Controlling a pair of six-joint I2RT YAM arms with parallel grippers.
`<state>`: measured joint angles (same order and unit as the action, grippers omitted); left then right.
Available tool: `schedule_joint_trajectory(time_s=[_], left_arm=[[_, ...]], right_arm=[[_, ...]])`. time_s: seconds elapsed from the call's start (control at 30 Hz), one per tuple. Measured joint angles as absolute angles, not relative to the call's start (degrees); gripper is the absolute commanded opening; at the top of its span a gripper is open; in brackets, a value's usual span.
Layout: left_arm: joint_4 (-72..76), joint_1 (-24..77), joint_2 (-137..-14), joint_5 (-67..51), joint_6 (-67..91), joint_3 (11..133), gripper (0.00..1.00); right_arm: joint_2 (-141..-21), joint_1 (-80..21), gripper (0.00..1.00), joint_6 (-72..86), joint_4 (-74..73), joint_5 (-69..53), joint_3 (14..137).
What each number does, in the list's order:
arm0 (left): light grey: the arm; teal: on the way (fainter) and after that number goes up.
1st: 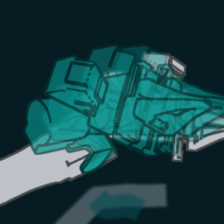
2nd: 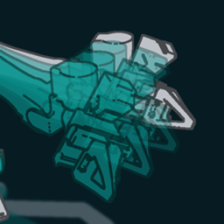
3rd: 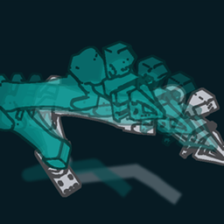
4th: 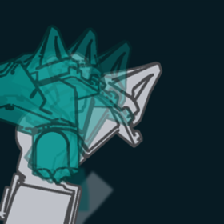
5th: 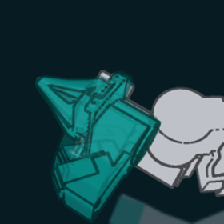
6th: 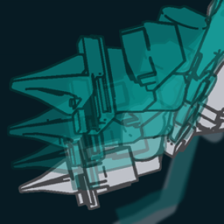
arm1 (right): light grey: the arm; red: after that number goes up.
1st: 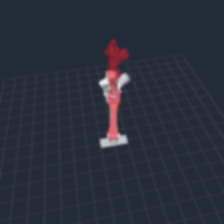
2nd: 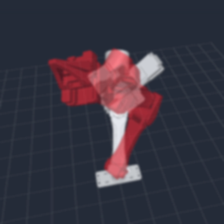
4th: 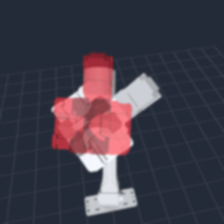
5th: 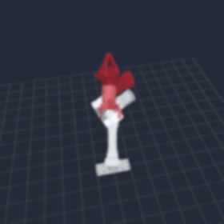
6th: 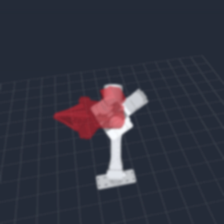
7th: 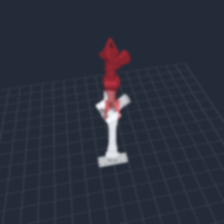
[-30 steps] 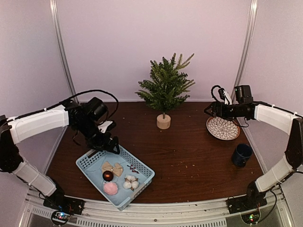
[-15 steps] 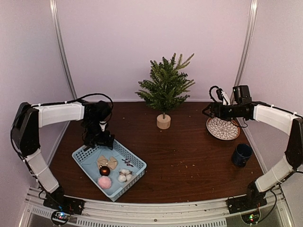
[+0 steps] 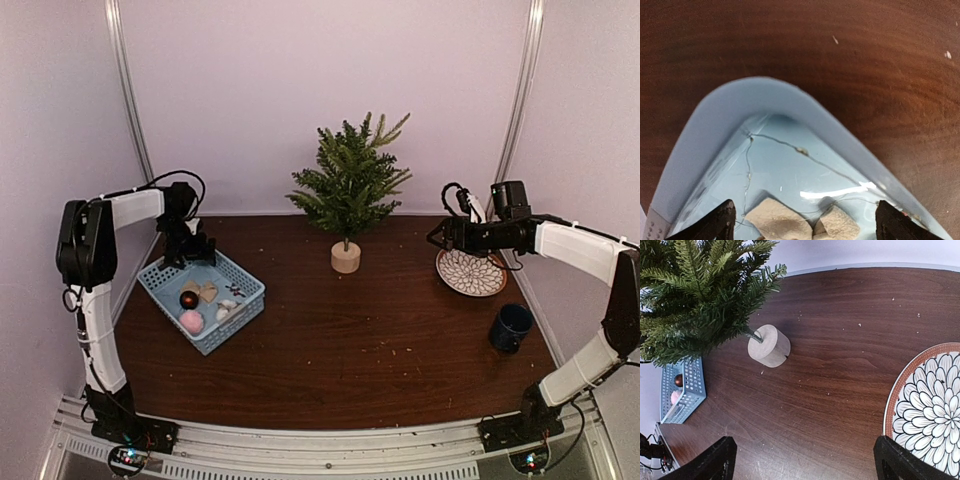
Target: Decorate the small christmas tree
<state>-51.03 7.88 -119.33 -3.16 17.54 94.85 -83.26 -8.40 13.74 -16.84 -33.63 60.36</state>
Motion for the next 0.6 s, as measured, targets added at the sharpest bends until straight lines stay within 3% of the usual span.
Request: schedule_joint_trajectory(time_s=[0.3, 0.5, 0.6], left_arm=[[-49.1, 3.6, -117.0, -10.0, 14.4, 99.5, 0.93], [-42.3, 6.0, -99.6, -15.3, 18.7, 83.0, 0.90], [-36.1, 12.4, -95.1, -17.9, 22.6, 76.9, 0.81]], right_arm=[[-84.1, -10.4, 1.00, 15.6, -12.5, -33.6, 60.4], [-87.0, -14.1, 0.99, 19.6, -4.5, -33.6, 59.4], [-89.9, -17.0, 0.94, 22.6, 0.5, -33.6, 58.9]])
